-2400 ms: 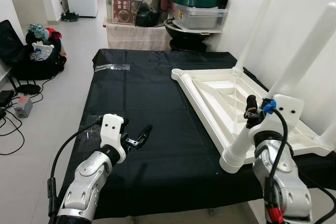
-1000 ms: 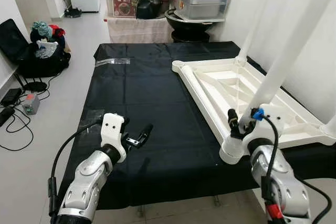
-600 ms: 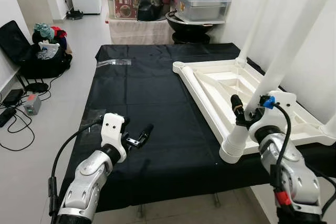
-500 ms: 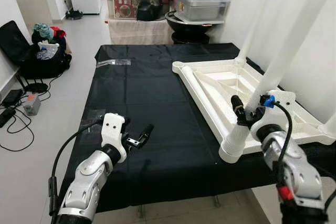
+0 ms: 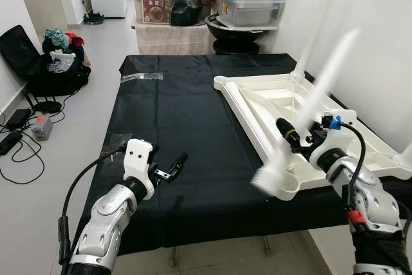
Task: Building children table
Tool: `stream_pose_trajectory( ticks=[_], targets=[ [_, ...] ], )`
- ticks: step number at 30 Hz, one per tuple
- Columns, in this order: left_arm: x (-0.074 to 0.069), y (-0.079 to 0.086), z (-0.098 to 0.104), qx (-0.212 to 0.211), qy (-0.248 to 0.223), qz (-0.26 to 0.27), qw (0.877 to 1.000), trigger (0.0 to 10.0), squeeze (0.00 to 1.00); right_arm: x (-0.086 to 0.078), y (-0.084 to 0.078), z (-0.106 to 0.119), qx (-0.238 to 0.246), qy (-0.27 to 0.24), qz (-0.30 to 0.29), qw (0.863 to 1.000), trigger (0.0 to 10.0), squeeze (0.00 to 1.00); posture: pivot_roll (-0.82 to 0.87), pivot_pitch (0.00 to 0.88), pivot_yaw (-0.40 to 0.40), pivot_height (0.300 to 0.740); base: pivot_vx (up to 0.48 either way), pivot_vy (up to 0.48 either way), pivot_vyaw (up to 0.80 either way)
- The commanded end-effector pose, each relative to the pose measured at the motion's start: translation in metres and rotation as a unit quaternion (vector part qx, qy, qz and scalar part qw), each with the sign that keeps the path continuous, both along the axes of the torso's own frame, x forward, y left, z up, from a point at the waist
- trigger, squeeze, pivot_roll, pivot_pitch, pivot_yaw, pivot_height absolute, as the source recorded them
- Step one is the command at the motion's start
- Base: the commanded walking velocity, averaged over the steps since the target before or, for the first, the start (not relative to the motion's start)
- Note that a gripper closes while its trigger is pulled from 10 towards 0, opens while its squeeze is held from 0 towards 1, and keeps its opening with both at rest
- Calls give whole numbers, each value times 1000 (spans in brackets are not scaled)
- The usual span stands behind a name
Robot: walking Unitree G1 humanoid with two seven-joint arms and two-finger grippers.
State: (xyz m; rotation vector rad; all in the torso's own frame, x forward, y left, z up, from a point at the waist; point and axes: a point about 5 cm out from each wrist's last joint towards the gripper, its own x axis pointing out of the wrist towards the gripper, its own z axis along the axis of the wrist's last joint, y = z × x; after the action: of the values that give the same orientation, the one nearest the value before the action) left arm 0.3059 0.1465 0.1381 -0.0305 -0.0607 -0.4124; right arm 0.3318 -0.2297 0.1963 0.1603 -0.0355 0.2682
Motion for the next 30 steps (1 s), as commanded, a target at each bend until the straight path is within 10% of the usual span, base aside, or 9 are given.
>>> stream_pose_trajectory(
  ticks=[1, 7, 8, 19, 20, 21, 25, 28, 30],
  targets=[
    [-2, 1, -4, 8, 8, -1, 1000, 10000, 0, 1, 6, 2, 3, -7, 22, 1000, 10000, 0, 67, 0, -84, 740, 0, 0, 0],
    [0, 2, -5, 14, 9, 3, 1000, 10000, 0, 4, -3, -28, -49, 59, -6, 997, 7843, 0, 68, 0, -85, 740, 0, 0, 0],
    [1, 6, -4, 18, 7, 9, 1000, 10000, 0, 4, -5, -36, -36, 81, -18, 996, 0, 0, 67, 0, -88, 740, 0, 0, 0],
    [21, 50, 1, 2, 31, 67, 997, 10000, 0, 3, 22, -35, -33, 84, -30, 996, 0, 0, 54, 0, -78, 740, 0, 0, 0],
    [25, 69, -6, 15, 48, 84, 995, 10000, 0, 3, 21, -37, -52, 95, -44, 993, 8745, 0, 33, 0, -81, 740, 0, 0, 0],
    [29, 92, -14, 1, 80, 118, 990, 10000, 0, 3, 19, -39, -68, 105, -55, 991, 10000, 0, 29, 0, -80, 740, 0, 0, 0],
    [15, 172, -42, -115, 194, 327, 918, 10000, 0, -3, 13, -32, -96, 95, -68, 988, 10000, 0, -4, 0, -67, 740, 0, 0, 0],
    [-26, 206, -80, -148, 305, 467, 817, 10000, 0, -6, 1, -25, -94, 91, -93, 987, 10000, 0, 2, 0, -67, 740, 0, 0, 0],
    [-33, 189, -102, -76, 382, 402, 829, 10000, 0, -7, -7, -25, -88, 98, -115, 985, 10000, 0, -18, 0, -59, 740, 0, 0, 0]
  ],
)
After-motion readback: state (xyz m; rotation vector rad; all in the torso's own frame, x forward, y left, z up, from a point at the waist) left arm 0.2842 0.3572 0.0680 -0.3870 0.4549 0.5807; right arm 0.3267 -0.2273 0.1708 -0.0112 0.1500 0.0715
